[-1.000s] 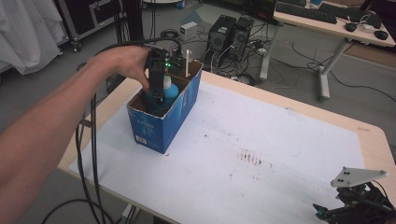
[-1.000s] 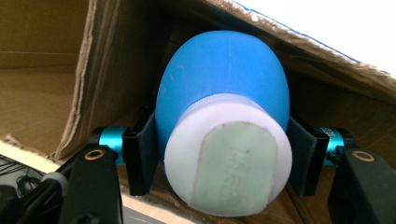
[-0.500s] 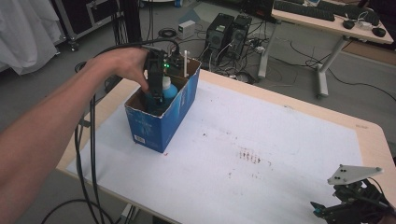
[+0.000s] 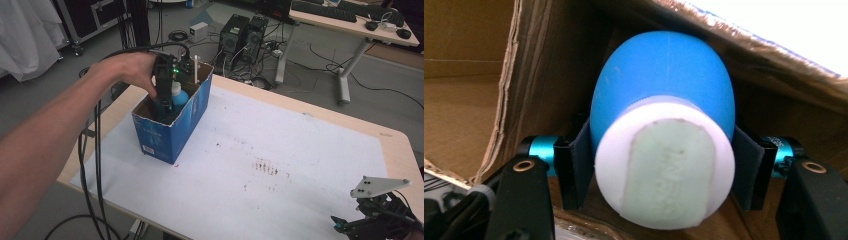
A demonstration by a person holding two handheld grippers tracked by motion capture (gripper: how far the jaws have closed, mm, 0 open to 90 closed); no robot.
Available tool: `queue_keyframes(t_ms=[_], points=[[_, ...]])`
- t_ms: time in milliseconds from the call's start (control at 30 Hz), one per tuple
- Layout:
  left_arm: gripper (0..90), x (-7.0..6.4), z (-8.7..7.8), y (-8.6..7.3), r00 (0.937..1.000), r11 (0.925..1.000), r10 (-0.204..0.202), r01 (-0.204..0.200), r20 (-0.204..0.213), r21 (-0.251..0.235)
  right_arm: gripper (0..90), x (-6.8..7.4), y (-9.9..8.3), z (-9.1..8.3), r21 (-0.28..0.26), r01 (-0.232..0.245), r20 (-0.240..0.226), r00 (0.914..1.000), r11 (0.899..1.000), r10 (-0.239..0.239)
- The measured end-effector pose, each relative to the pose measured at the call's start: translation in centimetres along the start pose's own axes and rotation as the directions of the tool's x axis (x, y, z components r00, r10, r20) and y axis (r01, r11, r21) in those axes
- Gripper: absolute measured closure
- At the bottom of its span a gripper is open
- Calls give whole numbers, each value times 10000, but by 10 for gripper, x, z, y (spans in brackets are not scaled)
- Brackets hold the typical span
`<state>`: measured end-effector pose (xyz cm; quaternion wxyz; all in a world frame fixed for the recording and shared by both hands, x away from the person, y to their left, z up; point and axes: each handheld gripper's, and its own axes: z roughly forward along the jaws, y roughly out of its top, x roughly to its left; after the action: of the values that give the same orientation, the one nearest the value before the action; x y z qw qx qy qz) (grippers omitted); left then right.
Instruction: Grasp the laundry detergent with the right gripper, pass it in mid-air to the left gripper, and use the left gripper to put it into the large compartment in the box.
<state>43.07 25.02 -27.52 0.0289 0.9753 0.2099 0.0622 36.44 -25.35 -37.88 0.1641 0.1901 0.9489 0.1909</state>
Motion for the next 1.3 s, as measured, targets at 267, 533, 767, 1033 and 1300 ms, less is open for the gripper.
queue_keyframes(t_ms=[267, 533, 767, 1033, 1300], points=[[353, 2, 0, 0, 9998, 9999, -154, 155, 97, -76, 121, 1, 0, -1, 5, -24, 62, 10000, 10000, 24], [308, 5, -1, 0, 9996, 9993, -263, 266, 116, -253, 121, 1, -2, -2, 36, -13, 72, 10000, 10000, 12], [272, 7, -4, -3, 9991, 9986, -422, 420, -43, -318, 121, 2, -2, -2, 49, -9, 93, 10000, 10000, 9], [238, 6, -8, -4, 9988, 9982, -469, 463, -143, -392, 121, 3, -3, -3, 115, 16, 114, 9999, 9999, -17], [216, 4, -25, -2, 9982, 9974, -417, 391, -427, -612, 121, 3, -2, -4, 74, 52, 145, 9999, 10000, -53]])
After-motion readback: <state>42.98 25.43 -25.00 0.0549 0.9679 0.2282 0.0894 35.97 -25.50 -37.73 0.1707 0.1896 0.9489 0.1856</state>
